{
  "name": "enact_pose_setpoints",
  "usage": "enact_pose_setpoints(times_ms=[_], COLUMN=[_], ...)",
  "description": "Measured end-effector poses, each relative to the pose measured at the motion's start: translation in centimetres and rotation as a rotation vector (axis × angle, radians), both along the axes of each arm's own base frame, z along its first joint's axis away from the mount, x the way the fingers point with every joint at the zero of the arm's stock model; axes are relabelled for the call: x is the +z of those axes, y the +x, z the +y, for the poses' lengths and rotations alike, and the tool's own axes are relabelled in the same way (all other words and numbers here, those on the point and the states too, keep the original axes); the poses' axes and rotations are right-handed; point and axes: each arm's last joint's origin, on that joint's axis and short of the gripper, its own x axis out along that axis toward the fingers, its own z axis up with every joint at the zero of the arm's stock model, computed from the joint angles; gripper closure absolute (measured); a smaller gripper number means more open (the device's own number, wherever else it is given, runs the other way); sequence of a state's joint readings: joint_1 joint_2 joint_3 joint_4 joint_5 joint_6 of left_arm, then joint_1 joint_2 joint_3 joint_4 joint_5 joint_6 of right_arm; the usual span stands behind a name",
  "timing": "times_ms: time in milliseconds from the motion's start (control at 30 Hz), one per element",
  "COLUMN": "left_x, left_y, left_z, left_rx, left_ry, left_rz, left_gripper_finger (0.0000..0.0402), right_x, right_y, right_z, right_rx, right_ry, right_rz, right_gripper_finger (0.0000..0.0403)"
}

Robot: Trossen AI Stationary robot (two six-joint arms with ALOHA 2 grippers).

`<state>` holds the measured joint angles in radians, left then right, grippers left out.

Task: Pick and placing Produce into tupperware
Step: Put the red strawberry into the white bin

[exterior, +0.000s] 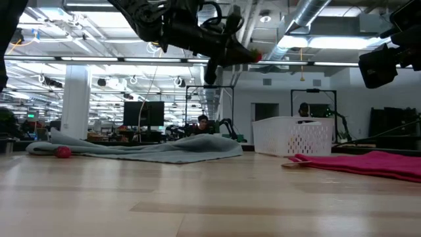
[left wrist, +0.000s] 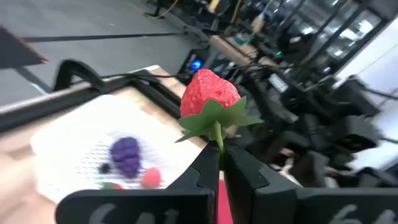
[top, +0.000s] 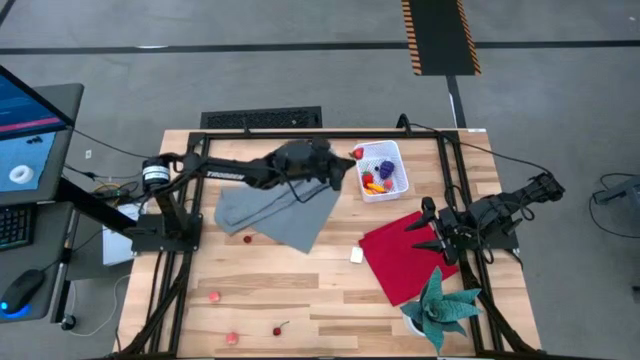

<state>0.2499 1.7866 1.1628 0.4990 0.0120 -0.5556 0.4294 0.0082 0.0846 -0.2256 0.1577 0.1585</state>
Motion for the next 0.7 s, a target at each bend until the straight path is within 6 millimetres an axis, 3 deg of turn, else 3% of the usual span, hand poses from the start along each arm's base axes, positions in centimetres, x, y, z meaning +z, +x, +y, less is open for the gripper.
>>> enact_pose_setpoints(times_ms=[133,267,467,700], left_x=[1.2,1.2,-0.8,-2.6], left_y=[0.7,2.7,6.8,9.7], left_z=[0.9,1.7,3.1,4.0], left_rx=[0.028,-0.030,-0.143,-0.167], left_ry=[0.071,0.108,0.073,0.043], left_rz=[0.104,0.235,0.428,0.641], left_gripper_finger=[0.0401,0.0401,0.0401,0.0400], right_x=[0.0,0.0,0.0,0.0], right_y=[0.0,0.0,0.0,0.0], right_z=[0.0,0.0,0.0,0.0], right_rx=[0.000,0.000,0.000,0.001], right_ry=[0.000,0.000,0.001,0.001], right_rz=[0.000,0.000,-0.001,-0.002], right_gripper_finger=[0.0148,0.0148,0.0148,0.0148])
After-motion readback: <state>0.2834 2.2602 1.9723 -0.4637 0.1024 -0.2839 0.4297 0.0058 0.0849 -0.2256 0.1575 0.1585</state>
